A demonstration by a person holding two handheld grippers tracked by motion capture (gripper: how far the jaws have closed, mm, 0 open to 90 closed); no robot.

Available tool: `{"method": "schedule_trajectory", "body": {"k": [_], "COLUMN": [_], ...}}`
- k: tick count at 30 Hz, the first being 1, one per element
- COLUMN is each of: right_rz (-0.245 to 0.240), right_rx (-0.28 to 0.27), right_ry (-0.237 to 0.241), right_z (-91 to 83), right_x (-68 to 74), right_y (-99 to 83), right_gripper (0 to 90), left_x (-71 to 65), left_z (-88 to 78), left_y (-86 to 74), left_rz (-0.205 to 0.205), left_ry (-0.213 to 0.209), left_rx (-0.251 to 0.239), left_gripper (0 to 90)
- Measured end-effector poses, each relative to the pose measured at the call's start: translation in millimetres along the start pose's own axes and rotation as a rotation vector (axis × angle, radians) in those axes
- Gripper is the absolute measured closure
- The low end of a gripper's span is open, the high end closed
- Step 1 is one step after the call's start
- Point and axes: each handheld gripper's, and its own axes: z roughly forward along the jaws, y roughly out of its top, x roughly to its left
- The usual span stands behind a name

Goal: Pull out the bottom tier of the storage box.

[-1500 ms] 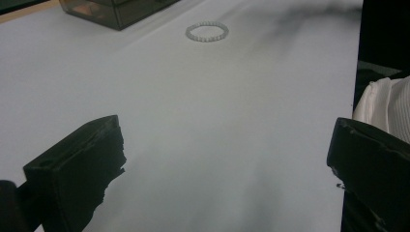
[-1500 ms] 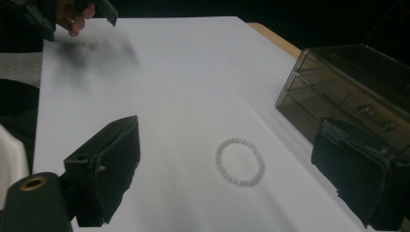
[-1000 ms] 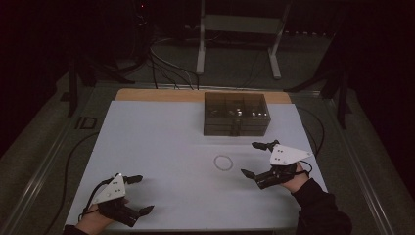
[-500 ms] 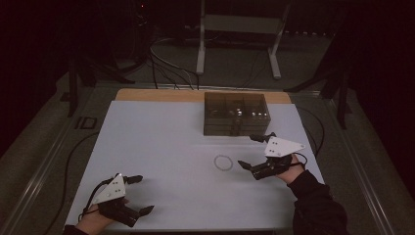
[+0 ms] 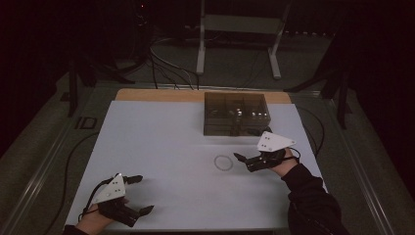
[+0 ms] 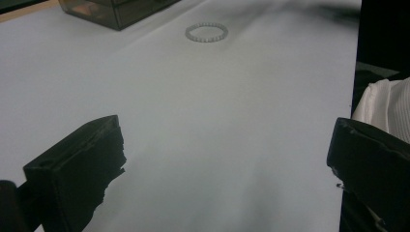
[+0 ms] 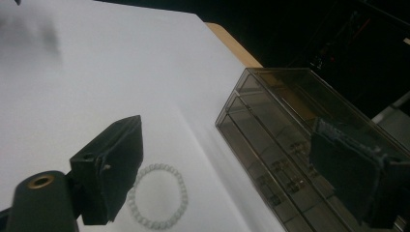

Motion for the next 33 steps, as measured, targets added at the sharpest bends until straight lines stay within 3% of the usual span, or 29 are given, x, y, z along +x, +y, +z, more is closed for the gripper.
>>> {"method": "schedule_trajectory", "body": {"k": [16, 22, 28, 33], "right_rz": [-0.031, -0.042, -0.081, -0.132], "right_rx": [0.06, 0.11, 0.143, 0.185], "right_ry": [-0.002, 0.012, -0.059, -0.086], "right_z": [25.1, 35.3, 44.5, 54.0], "right_x": [-0.4, -1.0, 0.0, 0.1], "right_y": [-8.0, -13.3, -18.2, -22.4], "right_gripper": [13.6, 13.5, 13.9, 17.4], "left_x": [0.6, 0.9, 0.7, 0.5], "left_z": [0.0, 0.0, 0.0, -0.2], "left_y": [-0.1, -0.3, -0.2, -0.2], "left_rz": [-0.005, -0.006, -0.005, -0.004], "left_ry": [-0.001, -0.003, -0.002, -0.003], "left_rx": [0.0, 0.0, 0.0, 0.0], "left_gripper": [0.2, 0.1, 0.2, 0.1]}}
